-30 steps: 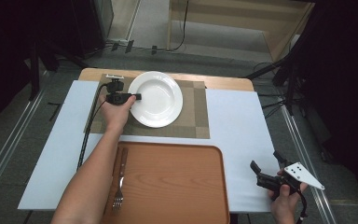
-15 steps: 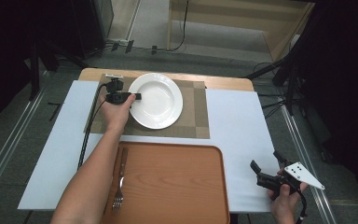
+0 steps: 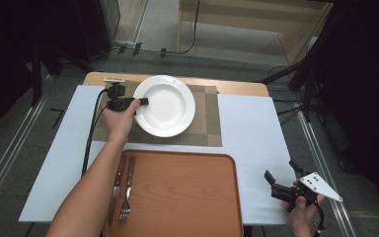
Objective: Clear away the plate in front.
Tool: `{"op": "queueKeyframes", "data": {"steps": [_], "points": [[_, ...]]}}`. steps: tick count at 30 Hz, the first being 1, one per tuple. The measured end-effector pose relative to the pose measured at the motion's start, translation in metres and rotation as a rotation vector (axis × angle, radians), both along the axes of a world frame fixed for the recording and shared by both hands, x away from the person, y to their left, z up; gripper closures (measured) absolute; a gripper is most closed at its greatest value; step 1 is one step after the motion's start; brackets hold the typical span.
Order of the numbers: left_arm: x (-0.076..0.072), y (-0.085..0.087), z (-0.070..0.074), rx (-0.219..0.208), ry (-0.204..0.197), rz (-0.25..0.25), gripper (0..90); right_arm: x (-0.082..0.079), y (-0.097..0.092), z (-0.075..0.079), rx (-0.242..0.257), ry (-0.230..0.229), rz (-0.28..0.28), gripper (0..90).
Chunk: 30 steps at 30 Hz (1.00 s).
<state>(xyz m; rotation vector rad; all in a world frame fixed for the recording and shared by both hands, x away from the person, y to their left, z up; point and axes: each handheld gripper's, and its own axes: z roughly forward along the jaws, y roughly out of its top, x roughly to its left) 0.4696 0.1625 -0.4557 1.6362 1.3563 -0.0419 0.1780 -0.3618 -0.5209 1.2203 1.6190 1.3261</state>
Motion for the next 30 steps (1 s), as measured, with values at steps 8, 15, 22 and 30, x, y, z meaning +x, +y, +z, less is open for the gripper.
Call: {"op": "queueKeyframes", "data": {"steps": [8, 15, 22, 30], "points": [[-0.012, 0.0, 0.007, -0.015, -0.011, -0.024, 81.1, -0.001, -0.002, 0.0, 0.026, -0.004, -0.027, 0.0], [-0.023, 0.001, 0.006, -0.025, -0.007, -0.044, 81.0, -0.001, 0.0, -0.001, 0.013, -0.007, -0.012, 0.0], [-0.035, 0.003, 0.007, -0.039, -0.012, -0.061, 81.0, 0.0, 0.0, -0.001, 0.015, -0.007, -0.013, 0.0], [-0.049, 0.004, 0.007, -0.056, -0.019, -0.097, 81.0, 0.0, 0.0, -0.001, 0.011, -0.004, -0.011, 0.0]]}}
